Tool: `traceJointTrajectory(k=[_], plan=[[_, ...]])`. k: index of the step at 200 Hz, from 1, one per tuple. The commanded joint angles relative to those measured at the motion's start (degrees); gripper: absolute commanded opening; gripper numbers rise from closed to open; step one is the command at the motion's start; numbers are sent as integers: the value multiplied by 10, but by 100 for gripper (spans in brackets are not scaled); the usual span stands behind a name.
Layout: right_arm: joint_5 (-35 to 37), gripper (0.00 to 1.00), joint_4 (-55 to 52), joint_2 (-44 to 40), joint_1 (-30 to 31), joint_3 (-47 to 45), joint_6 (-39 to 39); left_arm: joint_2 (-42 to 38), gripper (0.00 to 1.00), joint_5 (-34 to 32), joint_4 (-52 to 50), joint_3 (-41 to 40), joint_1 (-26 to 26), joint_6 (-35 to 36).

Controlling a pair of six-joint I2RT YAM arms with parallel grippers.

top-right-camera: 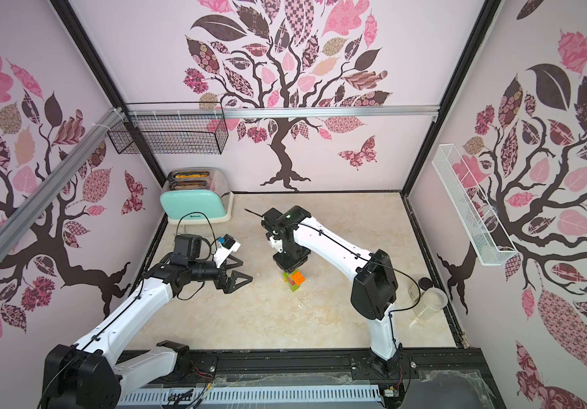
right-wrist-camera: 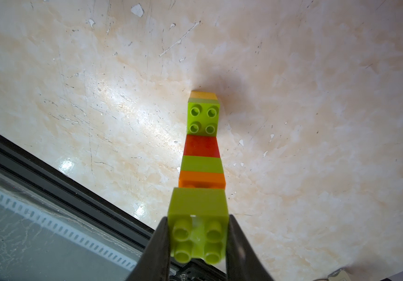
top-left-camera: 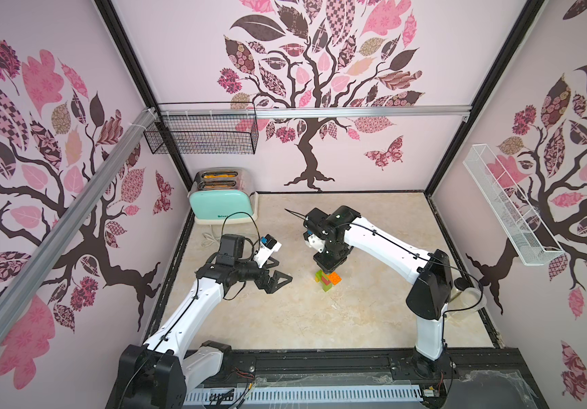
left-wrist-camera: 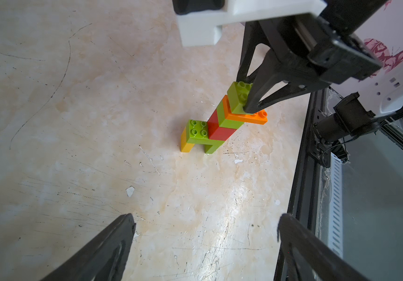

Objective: Assemble a giraffe with lego
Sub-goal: Assemble the lego brick with the lego brick.

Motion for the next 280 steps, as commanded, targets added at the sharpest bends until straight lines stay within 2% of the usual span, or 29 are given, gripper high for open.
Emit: traceJointTrajectory(k=[1, 152, 280], plan=[[10, 14, -6, 15, -7, 12, 10, 4, 98, -4, 6, -4, -3, 2], [-25, 16, -7, 1, -13, -13, 20, 1, 98, -6, 9, -9, -2, 3], [25, 9, -1, 57, -13, -45, 26, -1, 98, -8, 8, -10, -3, 6]])
